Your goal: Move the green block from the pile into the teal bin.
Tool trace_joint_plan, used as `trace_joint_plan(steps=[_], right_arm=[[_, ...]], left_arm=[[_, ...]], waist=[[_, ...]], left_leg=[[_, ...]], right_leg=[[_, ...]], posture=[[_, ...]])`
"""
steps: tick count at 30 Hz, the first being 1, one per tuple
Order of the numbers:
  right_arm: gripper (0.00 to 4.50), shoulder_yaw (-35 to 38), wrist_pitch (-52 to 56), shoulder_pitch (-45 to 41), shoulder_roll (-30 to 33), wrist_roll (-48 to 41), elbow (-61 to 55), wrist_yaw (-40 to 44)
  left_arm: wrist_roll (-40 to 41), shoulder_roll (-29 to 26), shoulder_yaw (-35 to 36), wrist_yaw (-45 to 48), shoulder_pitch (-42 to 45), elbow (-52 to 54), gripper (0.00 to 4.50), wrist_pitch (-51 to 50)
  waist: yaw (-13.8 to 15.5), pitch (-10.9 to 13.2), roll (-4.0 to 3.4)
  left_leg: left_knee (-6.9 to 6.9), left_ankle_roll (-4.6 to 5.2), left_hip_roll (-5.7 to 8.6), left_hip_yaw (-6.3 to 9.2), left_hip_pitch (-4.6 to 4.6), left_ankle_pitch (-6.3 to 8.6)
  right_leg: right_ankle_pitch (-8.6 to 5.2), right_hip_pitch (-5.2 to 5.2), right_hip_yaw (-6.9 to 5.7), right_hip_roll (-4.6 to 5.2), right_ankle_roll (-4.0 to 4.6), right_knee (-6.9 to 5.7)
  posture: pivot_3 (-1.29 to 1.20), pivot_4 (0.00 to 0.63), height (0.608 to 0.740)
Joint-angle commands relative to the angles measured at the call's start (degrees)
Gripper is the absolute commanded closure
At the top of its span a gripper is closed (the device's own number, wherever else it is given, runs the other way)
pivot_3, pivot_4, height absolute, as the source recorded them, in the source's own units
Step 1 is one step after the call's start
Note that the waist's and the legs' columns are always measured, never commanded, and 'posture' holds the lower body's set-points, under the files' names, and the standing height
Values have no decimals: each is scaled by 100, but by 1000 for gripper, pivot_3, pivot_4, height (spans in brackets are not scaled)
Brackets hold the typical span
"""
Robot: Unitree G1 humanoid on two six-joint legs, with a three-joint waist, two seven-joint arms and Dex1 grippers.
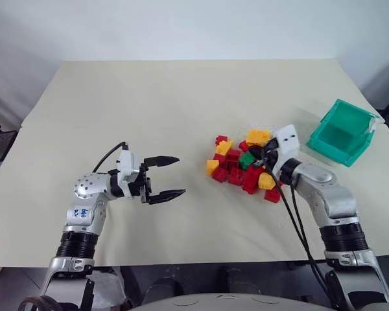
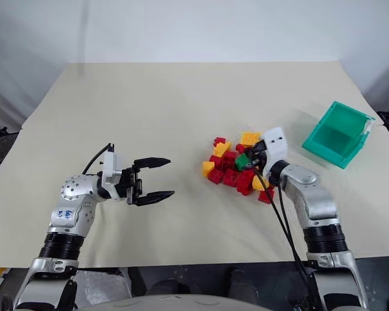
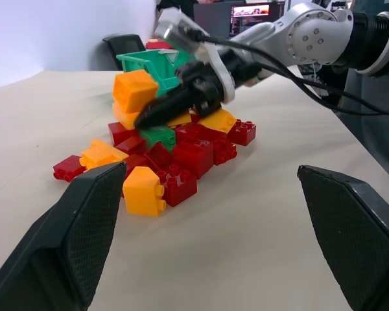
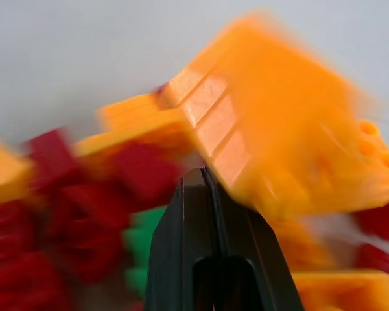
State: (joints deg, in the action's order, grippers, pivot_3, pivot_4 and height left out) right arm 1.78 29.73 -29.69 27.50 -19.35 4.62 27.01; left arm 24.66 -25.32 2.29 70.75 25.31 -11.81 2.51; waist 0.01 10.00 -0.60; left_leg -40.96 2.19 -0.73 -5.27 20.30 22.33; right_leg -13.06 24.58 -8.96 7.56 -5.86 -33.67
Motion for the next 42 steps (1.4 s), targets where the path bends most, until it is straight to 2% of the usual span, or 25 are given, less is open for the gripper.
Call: trace_joint_plan(steps=[1,7,13,15,17,19,22,29,30,36,39,42], right_arm=[[4480,271,-129,189,218,-55,-411,240],[4480,549,239,727,778,-537,-1563,942],[4480,1072,721,1045,1903,-807,-2017,1571],[4480,1523,980,1604,2620,-1107,-2272,2379],[4121,2169,1289,2230,3139,-1495,-2461,3052],[3615,2834,1448,2631,3271,-1773,-2431,3311],[2591,3705,1621,3089,3358,-1971,-2335,3609],[213,4768,1728,3857,3356,-1944,-2474,3865],[26,4793,1738,3884,3356,-1964,-2514,3851],[26,4602,1860,3719,3342,-2276,-2871,3693],[26,3951,1863,3156,3373,-2387,-3040,3304],[26,2860,1928,2302,3405,-2268,-3063,2866]], left_arm=[[31,50,2,-23,94,40,0,124],[38,85,-16,9,160,-65,0,177],[37,75,-28,82,227,-225,0,268],[25,69,-27,124,263,-326,0,324],[16,69,-30,156,297,-420,0,374],[20,63,-30,180,318,-477,0,402],[61,34,-7,181,301,-443,0,370],[110,-85,63,184,235,-329,0,243],[112,-98,69,181,241,-321,0,229],[99,-132,83,156,274,-271,0,166],[94,-126,80,140,277,-225,0,150],[85,-113,65,121,257,-176,0,137]], waist=[[-7,0,0],[-10,2,-3],[18,4,-1],[59,7,-5],[126,8,-5],[150,10,0],[149,13,4],[146,13,4],[147,13,4],[142,13,4],[129,14,6],[114,14,5]], left_leg=[[0,0,0,0,0,0],[0,0,-2,4,0,0],[-5,5,1,6,-3,3],[-4,6,-1,5,-2,3],[2,6,-2,9,-3,4],[0,9,-1,9,1,8],[-8,16,2,5,1,11],[-9,17,-1,5,-7,14],[-9,17,-1,4,-7,14],[-11,17,0,4,-8,14],[-11,15,-1,4,-10,14],[-11,14,-2,1,-12,15]], right_leg=[[0,0,0,0,0,0],[1,0,2,1,-1,1],[1,-2,4,7,-1,0],[1,-1,4,7,-1,2],[1,-3,0,3,-1,9],[1,-2,-3,3,-2,13],[8,-7,4,6,-13,17],[12,-10,10,11,-9,16],[12,-9,10,11,-9,15],[12,-10,12,12,-9,14],[12,-10,13,11,-9,15],[14,-7,18,13,-7,14]], posture=[[0,150,740],[0,150,740],[0,150,740],[0,150,740],[0,150,740],[0,150,740],[0,150,740],[0,150,740],[0,150,740],[0,150,740],[0,150,740],[0,150,740]])
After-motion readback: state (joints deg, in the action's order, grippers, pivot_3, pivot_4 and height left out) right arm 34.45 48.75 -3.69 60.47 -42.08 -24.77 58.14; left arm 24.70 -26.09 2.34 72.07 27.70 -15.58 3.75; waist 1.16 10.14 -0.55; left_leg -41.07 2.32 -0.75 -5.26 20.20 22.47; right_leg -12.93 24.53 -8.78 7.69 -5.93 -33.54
